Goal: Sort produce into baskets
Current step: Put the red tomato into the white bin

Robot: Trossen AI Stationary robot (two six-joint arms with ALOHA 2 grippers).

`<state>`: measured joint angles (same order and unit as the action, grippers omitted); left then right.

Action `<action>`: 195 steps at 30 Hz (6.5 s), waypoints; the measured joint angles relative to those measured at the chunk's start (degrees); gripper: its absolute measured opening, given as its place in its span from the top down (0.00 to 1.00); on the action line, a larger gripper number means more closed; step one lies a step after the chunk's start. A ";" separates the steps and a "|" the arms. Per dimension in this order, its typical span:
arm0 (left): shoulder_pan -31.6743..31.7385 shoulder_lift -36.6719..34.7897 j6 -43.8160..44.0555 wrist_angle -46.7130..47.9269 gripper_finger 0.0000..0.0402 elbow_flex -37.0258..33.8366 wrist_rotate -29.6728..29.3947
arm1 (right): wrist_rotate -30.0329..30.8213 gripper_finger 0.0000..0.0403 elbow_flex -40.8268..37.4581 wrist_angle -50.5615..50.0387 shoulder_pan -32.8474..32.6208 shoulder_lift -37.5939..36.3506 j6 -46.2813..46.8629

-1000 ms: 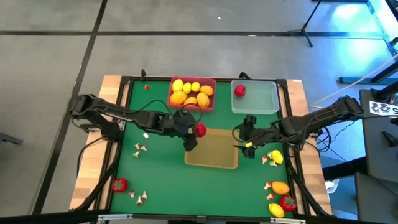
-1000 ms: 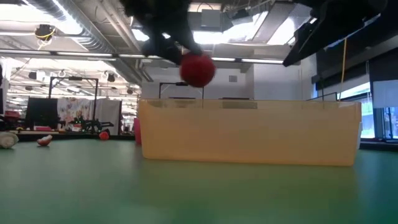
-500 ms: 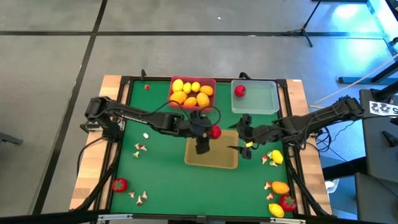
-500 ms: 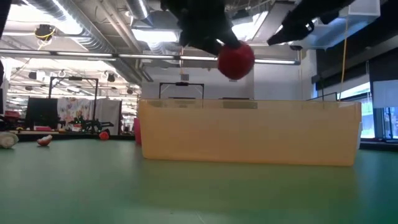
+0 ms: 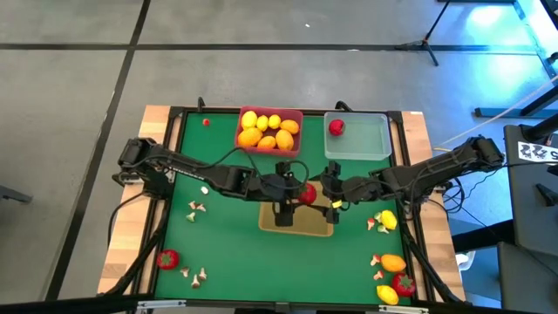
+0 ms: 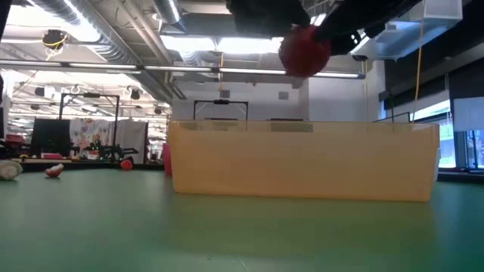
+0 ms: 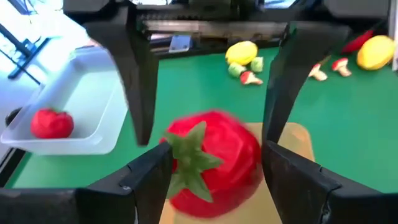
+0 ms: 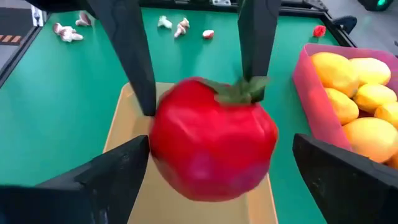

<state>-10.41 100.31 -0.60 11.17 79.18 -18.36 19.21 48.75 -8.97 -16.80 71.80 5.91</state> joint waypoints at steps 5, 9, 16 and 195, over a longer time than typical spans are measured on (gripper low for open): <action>-0.46 0.00 -1.13 -0.49 0.41 0.00 -0.12 | 1.69 0.10 0.02 0.40 0.23 0.14 -0.48; -0.43 0.00 -0.95 -0.18 0.41 0.00 -0.15 | 0.81 0.17 0.04 0.63 0.89 0.73 -0.66; -0.33 -0.04 5.61 5.00 0.41 0.01 -0.27 | 0.21 0.22 0.02 -4.77 0.66 0.78 -0.32; 5.39 -7.19 11.94 8.49 0.20 0.04 5.41 | 11.47 0.30 -1.60 -3.24 1.55 -5.95 -7.51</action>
<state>-5.02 93.12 11.34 19.66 79.22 -12.95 30.69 47.16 -12.20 -15.24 65.86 -1.60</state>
